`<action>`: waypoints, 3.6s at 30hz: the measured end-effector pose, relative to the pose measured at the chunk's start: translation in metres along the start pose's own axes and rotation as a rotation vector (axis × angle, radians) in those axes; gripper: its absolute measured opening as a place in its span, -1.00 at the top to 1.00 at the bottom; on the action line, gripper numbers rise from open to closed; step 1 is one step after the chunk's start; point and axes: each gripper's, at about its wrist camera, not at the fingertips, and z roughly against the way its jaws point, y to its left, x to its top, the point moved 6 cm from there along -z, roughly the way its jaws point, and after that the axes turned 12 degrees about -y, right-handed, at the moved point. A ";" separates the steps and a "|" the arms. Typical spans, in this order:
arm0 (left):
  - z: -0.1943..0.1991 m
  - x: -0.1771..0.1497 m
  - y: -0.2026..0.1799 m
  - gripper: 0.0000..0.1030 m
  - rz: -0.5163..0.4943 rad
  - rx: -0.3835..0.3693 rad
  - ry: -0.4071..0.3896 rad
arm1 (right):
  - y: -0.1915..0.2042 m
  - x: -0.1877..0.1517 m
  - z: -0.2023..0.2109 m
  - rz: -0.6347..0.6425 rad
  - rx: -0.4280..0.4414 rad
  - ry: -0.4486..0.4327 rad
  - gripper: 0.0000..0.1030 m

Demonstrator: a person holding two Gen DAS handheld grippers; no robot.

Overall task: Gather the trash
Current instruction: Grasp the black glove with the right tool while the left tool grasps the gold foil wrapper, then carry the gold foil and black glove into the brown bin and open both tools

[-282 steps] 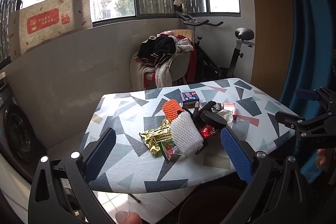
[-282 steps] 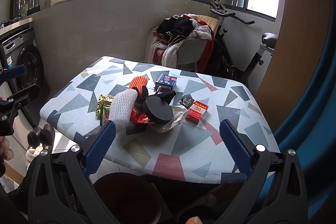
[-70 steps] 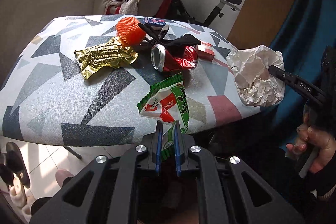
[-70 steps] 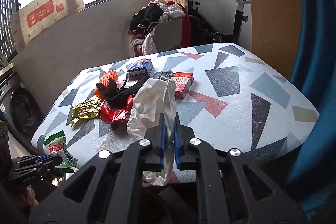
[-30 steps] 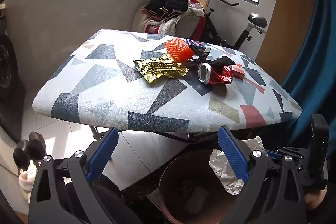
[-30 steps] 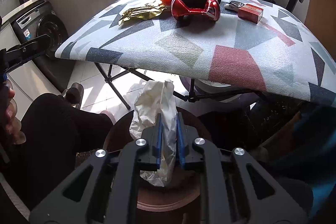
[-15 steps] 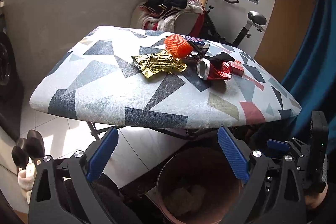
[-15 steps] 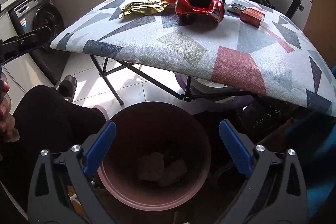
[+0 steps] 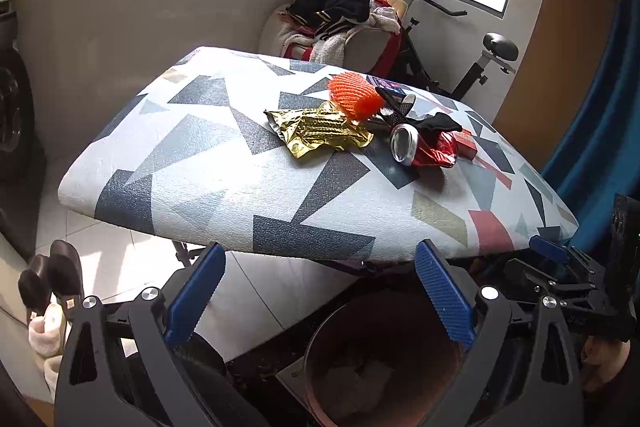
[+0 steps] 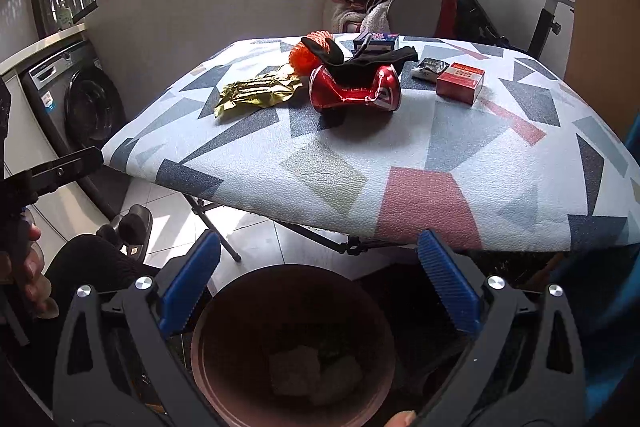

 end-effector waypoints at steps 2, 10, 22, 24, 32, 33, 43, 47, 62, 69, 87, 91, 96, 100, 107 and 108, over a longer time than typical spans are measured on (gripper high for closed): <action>-0.004 0.003 0.004 -0.81 0.006 0.004 0.000 | -0.014 0.016 -0.011 -0.032 0.006 0.016 -0.89; -0.033 0.015 0.020 -0.81 0.045 0.010 0.005 | -0.075 0.082 -0.072 -0.233 -0.010 0.005 -0.87; -0.082 0.027 0.034 -0.81 0.087 -0.002 0.033 | -0.120 0.111 -0.183 -0.582 0.100 0.062 0.61; -0.088 0.028 0.035 -0.81 0.097 -0.008 0.036 | -0.122 0.118 -0.180 -0.679 0.152 0.039 0.81; -0.102 0.027 0.039 -0.78 0.158 -0.031 0.059 | -0.102 0.196 -0.090 -0.361 0.084 -0.273 0.81; -0.103 0.028 0.039 -0.78 0.171 -0.038 0.062 | -0.103 0.201 -0.078 -0.321 0.055 -0.298 0.81; -0.153 0.051 0.062 -0.50 0.474 -0.063 0.091 | -0.115 0.172 -0.048 -0.199 -0.034 -0.252 0.81; -0.182 0.066 0.064 -0.37 0.432 -0.018 0.082 | -0.121 0.156 -0.045 -0.223 -0.042 -0.238 0.81; -0.223 0.079 0.006 -0.37 -0.440 -0.189 0.144 | -0.128 0.137 -0.042 -0.201 -0.055 -0.212 0.81; -0.251 0.071 -0.010 -0.33 -0.725 -0.277 0.238 | -0.124 0.134 -0.044 -0.191 -0.059 -0.205 0.81; -0.262 0.071 -0.012 -0.02 -0.658 -0.353 0.232 | -0.120 0.122 -0.048 -0.204 -0.049 -0.190 0.81; -0.253 0.084 0.001 0.03 -0.510 -0.355 0.218 | -0.117 0.124 -0.043 -0.200 -0.038 -0.202 0.81; -0.227 0.105 0.016 0.04 -0.266 -0.324 0.165 | -0.110 0.128 -0.038 -0.199 -0.023 -0.210 0.81; -0.195 0.113 0.013 0.04 -0.122 -0.303 0.121 | -0.101 0.131 -0.032 -0.191 -0.008 -0.217 0.81; -0.134 0.095 -0.025 0.04 -0.035 -0.298 0.083 | -0.080 0.138 -0.006 -0.166 0.019 -0.255 0.81; -0.125 0.090 -0.033 0.04 -0.037 -0.304 0.084 | -0.078 0.139 0.000 -0.162 0.023 -0.261 0.81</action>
